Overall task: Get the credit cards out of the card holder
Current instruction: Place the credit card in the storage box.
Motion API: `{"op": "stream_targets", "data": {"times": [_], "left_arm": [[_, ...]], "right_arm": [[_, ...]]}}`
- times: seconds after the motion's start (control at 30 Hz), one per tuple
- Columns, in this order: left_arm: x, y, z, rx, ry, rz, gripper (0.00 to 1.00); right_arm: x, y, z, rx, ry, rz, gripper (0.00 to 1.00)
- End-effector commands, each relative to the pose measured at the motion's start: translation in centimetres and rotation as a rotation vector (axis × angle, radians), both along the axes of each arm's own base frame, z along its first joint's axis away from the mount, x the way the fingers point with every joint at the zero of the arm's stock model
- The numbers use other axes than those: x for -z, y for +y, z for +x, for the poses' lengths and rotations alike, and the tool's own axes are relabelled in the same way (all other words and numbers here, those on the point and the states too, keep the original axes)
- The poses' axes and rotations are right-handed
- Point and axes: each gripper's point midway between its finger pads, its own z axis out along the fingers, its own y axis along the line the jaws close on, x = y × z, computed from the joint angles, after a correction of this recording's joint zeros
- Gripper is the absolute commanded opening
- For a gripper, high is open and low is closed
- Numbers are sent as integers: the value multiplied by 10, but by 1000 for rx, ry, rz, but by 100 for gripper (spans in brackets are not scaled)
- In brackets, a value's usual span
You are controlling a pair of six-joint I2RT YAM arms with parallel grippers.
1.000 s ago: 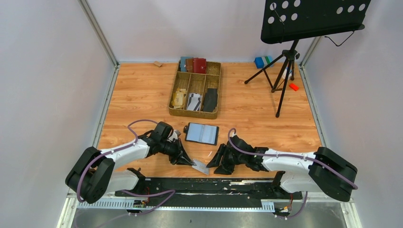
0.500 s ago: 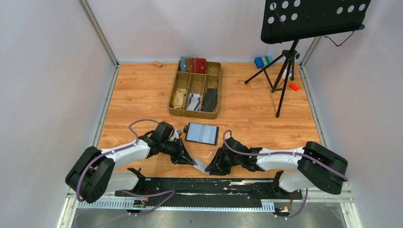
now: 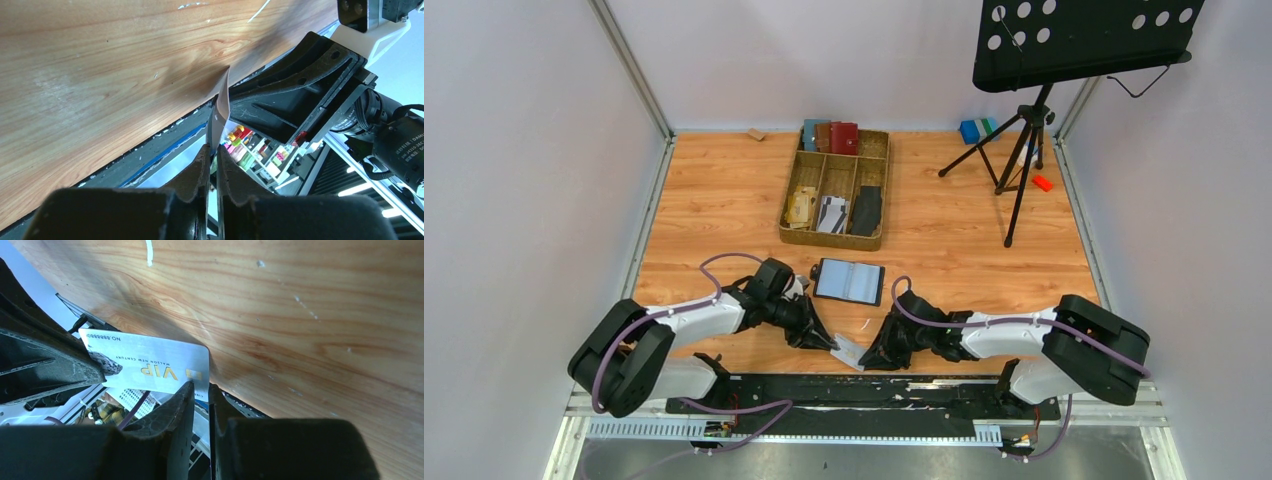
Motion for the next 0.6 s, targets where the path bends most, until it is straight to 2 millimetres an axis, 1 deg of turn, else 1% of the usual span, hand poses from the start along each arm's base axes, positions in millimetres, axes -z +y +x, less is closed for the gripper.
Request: {"op": "stream_targets", "data": {"times": [0.0,0.13,0.23,0.3,0.4,0.5,0.57], "left_arm": [[-1,-6,-2,20,-2,-23,14],[1,-9,-4,30,-1,-26,11],[2,-9,-4,36,-1,-26,2],[2,-8,-4,41,-6,-18,0],[-1,-6,-4,59,-22,5,0],[-13,-5,-4,85,-44,14,0],[-21,-4,-4,109,-66,23,0]], "right_arm": [[-25,23,11,28,-29,122,16],[-26,25,12,27,-31,130,14],[-27,25,13,25,-33,133,13],[-28,23,15,27,-33,131,15],[-35,17,21,22,-66,129,28],[-51,4,34,13,-148,103,46],[-60,-7,41,14,-203,72,53]]}}
